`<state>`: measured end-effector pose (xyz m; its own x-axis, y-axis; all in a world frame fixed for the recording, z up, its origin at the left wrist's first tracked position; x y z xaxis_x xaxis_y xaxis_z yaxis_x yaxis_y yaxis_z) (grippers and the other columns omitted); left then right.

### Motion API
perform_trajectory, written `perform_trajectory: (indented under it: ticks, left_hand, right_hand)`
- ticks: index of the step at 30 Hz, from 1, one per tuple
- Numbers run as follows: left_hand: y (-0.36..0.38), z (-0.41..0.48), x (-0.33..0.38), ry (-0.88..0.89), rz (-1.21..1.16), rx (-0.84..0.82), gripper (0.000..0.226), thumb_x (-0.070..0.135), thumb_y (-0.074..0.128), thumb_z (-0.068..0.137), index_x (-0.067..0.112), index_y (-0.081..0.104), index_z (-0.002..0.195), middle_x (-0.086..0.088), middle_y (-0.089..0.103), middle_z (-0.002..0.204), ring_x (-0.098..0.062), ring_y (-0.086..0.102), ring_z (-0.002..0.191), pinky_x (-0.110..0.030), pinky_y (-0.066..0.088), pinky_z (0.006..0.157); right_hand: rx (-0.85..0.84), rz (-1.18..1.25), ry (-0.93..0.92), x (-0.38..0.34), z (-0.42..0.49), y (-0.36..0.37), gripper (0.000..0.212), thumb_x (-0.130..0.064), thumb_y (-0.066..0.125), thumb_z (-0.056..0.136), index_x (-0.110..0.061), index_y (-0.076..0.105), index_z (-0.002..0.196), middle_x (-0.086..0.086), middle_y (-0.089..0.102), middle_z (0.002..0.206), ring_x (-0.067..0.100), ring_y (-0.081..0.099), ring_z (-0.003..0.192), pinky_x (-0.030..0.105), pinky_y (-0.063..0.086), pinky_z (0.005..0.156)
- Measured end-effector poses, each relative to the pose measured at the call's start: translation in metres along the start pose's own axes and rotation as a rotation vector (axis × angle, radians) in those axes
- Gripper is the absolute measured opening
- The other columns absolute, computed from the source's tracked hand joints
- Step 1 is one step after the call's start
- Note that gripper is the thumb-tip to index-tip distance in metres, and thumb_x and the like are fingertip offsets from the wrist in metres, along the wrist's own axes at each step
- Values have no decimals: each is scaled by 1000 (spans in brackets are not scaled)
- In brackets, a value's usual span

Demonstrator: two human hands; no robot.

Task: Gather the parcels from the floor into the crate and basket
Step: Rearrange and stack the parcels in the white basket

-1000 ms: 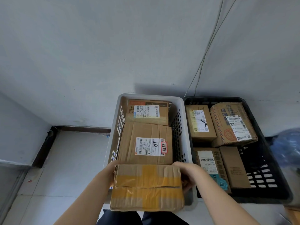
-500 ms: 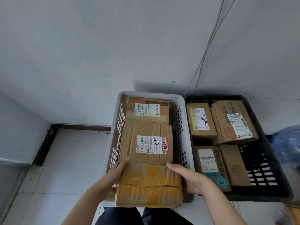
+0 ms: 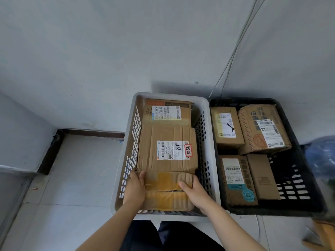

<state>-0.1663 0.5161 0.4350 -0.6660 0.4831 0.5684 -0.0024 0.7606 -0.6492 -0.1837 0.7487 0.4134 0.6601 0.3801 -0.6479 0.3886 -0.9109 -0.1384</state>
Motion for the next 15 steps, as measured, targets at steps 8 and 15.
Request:
perform_trajectory:
  ticks: [8,15]
  left_hand:
    - [3,-1,-7,70,24,-72,44,41,27,103,13,35,135,-15,56,131,-36,59,112,-44,47,90]
    - [-8,6,22,264,-87,-83,57,22,43,102,26,17,153,1,22,157,-22,27,143,-42,28,116]
  right_hand:
    - [80,-101,-56,9,-3,2,54,-36,55,98,-26,28,145,-5,48,133,14,47,125,32,36,109]
    - [380,-310,-151,2,-29,-11,70,-59,47,93,-23,29,150,-3,44,147,19,48,131,38,44,103]
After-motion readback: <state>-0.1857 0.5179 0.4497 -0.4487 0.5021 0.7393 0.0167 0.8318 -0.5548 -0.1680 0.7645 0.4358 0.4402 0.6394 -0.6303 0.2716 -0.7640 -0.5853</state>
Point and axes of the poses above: each hand's wrist, its own z-axis towards the middle knuckle, its own y-axis out of the palm, x = y × z, the point moved 9 cm from there along z, towards the middle knuckle
